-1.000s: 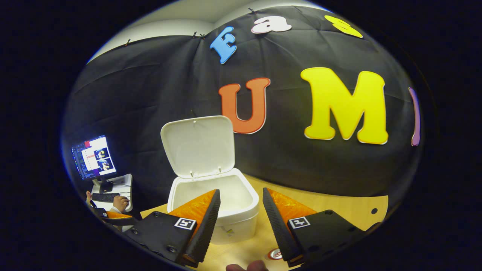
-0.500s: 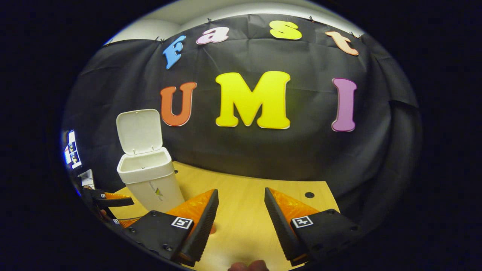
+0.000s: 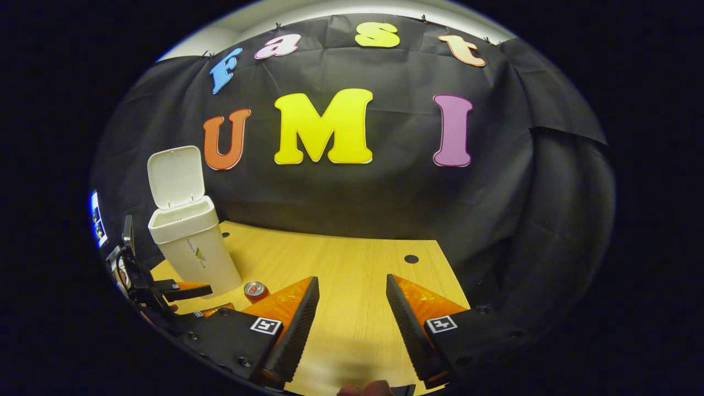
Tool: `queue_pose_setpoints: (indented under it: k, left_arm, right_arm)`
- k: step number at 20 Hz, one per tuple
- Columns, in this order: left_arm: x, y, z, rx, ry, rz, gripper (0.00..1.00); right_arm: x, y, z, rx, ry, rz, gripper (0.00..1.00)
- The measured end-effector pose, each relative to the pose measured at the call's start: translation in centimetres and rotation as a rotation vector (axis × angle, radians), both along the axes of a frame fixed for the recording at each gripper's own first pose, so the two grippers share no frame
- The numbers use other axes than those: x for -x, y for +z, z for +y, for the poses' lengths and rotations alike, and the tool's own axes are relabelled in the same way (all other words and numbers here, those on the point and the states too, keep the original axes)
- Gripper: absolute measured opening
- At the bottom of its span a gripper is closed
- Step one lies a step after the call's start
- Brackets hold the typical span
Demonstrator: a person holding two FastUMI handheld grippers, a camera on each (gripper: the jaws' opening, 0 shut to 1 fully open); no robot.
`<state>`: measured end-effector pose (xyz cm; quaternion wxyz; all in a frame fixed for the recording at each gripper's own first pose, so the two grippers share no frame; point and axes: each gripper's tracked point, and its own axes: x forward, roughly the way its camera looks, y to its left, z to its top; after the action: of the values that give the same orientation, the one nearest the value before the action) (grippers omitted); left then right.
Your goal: Press the lid of the desktop garbage bin to open it, pick up the crumpled paper on the desktop and throw it into the bin, then pick up the pop can on the desktop and drop it into the bin, and finally close the garbage bin lid.
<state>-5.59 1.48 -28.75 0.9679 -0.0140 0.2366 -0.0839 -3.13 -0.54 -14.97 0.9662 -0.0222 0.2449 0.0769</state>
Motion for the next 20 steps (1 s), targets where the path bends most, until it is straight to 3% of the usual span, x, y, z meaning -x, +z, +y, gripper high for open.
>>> queue_pose_setpoints:
  k: [11,20]
  left_arm:
    - [-3.7,-9.2,-0.2,0.012,-0.004,0.068,0.99]
    - [-6.9,-11.4,-0.4,0.008,-0.016,0.083,0.99]
  right_arm:
    - [5.0,-6.0,-2.0,0.050,-0.054,0.161,0.78]
    - [3.5,-6.4,-2.2,0.097,-0.067,0.179,0.80]
